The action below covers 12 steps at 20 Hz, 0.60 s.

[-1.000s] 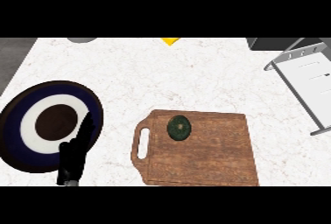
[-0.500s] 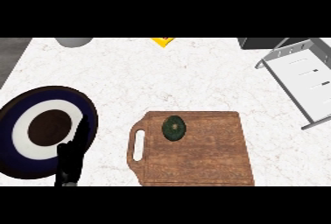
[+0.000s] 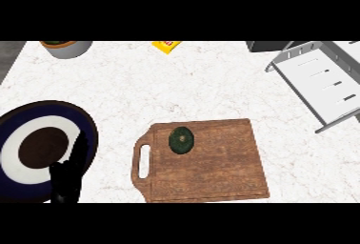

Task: Pick the cupcake from the cutting board and place it in the tiered basket

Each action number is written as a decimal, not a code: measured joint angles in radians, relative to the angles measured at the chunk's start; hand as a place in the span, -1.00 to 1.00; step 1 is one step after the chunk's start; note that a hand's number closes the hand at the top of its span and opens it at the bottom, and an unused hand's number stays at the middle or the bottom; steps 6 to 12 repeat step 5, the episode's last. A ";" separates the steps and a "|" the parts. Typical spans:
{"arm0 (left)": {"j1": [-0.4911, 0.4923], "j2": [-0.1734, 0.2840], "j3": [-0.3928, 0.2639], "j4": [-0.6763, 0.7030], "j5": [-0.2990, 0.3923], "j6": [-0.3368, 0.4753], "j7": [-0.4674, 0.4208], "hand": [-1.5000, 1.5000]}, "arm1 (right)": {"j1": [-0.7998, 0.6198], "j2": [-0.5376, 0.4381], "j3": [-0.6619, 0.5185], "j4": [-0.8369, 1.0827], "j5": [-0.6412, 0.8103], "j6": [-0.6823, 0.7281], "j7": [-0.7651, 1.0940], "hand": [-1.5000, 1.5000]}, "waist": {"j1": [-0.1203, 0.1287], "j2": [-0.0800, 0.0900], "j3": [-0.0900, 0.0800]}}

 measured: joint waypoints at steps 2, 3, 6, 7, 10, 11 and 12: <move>0.007 0.002 0.004 -0.001 0.002 -0.001 -0.005 0.00 | 0.089 0.018 -0.069 -0.097 -0.055 0.067 0.019 -1.00 | -0.007 0.000 0.000; 0.013 0.003 0.004 -0.009 0.001 0.000 -0.006 0.00 | 0.132 0.034 -0.106 -0.147 -0.086 0.099 0.024 -1.00 | -0.008 0.000 0.000; 0.028 0.004 0.005 -0.016 0.004 -0.007 -0.018 0.00 | 0.214 0.066 -0.184 -0.236 -0.162 0.172 0.029 -1.00 | -0.009 0.000 0.001; 0.028 0.004 0.005 -0.016 0.004 -0.007 -0.018 0.00 | 0.214 0.066 -0.184 -0.236 -0.162 0.172 0.029 -1.00 | -0.009 0.000 0.001; 0.028 0.004 0.005 -0.016 0.004 -0.007 -0.018 0.00 | 0.214 0.066 -0.184 -0.236 -0.162 0.172 0.029 -1.00 | -0.009 0.000 0.001; 0.028 0.004 0.005 -0.016 0.004 -0.007 -0.018 0.00 | 0.214 0.066 -0.184 -0.236 -0.162 0.172 0.029 -1.00 | -0.009 0.000 0.001; 0.028 0.004 0.005 -0.016 0.004 -0.007 -0.018 0.00 | 0.214 0.066 -0.184 -0.236 -0.162 0.172 0.029 -1.00 | -0.009 0.000 0.001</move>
